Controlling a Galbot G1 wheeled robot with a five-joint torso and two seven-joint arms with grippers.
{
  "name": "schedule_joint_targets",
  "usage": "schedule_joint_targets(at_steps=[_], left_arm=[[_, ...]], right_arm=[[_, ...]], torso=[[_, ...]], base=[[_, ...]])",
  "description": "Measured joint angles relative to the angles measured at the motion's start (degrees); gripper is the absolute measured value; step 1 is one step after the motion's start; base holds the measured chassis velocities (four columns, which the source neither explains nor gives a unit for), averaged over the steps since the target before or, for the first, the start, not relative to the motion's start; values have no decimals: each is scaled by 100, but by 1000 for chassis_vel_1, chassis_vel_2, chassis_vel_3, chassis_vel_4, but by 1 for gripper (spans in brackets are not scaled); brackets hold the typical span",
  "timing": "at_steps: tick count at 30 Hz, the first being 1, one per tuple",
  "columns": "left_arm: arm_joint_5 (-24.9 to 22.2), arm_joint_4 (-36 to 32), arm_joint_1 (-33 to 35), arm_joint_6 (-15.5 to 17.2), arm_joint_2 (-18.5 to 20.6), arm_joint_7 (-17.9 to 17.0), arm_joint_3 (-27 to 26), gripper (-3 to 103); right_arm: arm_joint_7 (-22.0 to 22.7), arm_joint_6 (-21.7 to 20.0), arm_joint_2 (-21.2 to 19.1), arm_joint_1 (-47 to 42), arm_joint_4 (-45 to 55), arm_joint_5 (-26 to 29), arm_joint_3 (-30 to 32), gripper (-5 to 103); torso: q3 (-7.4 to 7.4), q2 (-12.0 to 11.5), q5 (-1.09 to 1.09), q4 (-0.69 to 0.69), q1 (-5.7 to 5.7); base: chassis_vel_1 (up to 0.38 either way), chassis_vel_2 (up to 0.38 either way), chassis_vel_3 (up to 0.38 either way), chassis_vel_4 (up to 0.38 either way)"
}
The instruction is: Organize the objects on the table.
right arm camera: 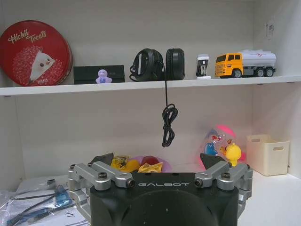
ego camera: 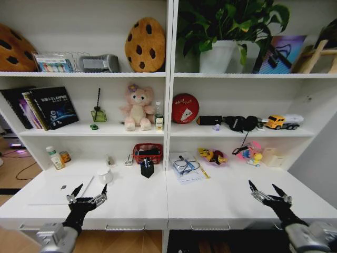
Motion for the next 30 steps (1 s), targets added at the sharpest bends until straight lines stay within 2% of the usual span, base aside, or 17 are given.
schedule_joint_targets(at_steps=[6,14,30], left_arm=[[0,0,0,0,0,0,0,100],[0,0,0,0,0,0,-1,100],[0,0,0,0,0,-1,-1,100]], right_arm=[[-2,1,-3,8,-10,-2,-6,100],[-3,1,-5,15,-16,-4,-10,100],[-3,0,-6,20,-23,-4,-17,100]], torso=[[0,0,1,0,0],[0,1,-2,0,0],[0,0,2,0,1]], base=[[49,53,-67,-66],[182,196,-177,-184],[303,310,-321,-312]])
